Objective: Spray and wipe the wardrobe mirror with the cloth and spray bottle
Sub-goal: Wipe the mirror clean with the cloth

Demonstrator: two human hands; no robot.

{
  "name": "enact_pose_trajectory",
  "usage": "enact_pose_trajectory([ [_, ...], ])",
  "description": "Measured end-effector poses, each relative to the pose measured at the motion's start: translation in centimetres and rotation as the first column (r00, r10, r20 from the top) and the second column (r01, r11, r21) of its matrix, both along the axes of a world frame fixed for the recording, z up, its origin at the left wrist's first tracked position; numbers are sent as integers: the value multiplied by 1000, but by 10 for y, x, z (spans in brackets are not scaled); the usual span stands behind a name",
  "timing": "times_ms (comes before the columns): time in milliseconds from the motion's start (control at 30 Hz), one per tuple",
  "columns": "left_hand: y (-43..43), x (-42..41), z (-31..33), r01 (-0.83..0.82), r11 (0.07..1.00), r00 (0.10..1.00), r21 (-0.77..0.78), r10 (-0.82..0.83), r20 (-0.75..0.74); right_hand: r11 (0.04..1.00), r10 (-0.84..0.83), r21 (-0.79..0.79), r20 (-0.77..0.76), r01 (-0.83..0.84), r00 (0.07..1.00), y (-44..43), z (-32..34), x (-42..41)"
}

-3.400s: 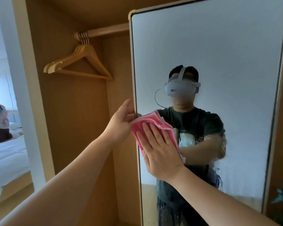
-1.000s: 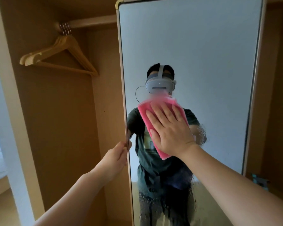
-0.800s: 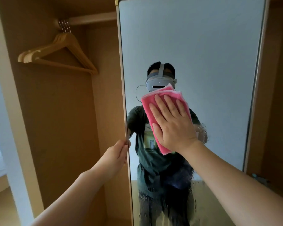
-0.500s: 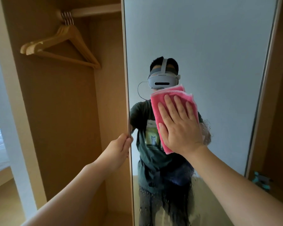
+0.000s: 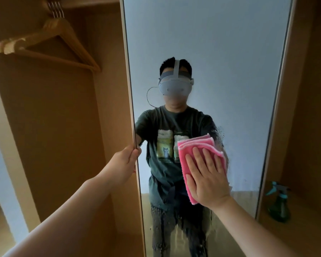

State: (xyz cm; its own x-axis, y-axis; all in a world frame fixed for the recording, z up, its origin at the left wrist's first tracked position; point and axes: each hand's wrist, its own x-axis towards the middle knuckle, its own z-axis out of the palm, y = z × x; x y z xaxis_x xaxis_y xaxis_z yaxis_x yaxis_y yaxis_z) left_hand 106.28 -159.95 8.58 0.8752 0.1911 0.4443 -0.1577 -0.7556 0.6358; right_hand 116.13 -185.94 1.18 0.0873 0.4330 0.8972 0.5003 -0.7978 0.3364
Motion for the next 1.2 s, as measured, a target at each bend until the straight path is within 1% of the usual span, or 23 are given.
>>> enact_pose_trajectory([
  [133, -1, 1, 1, -2, 1000, 1000, -2, 2, 2, 1000, 7, -8, -3, -7, 1000, -2, 2, 1],
  [267, -2, 1, 1, -23, 1000, 1000, 2, 23, -10, 998, 5, -66, 21, -4, 1000, -10, 12, 6],
  [567, -1, 0, 0, -32, 999, 999, 11, 32, -11, 993, -46, -108, 69, 53, 997, -30, 60, 19],
  [633, -1, 0, 0, -32, 999, 999, 12, 33, -9, 995, -58, -74, 62, 62, 996, -34, 75, 19],
  [733, 0, 0, -1, -24, 1000, 1000, 5, 24, -5, 995, -99, 22, 25, 99, 995, -43, 103, 21],
  [833, -1, 0, -1, -12, 1000, 1000, 4, 12, -2, 991, -127, 55, 16, 126, 992, -50, 121, 22],
  [1000, -1, 0, 0, -2, 1000, 1000, 3, 2, -1, 976, -162, 145, -24, 164, 986, -49, 124, 20],
  [1200, -1, -2, -1, 1, 1000, 1000, 5, -1, 12, 958, -147, 237, -66, 159, 987, -52, 115, 21],
])
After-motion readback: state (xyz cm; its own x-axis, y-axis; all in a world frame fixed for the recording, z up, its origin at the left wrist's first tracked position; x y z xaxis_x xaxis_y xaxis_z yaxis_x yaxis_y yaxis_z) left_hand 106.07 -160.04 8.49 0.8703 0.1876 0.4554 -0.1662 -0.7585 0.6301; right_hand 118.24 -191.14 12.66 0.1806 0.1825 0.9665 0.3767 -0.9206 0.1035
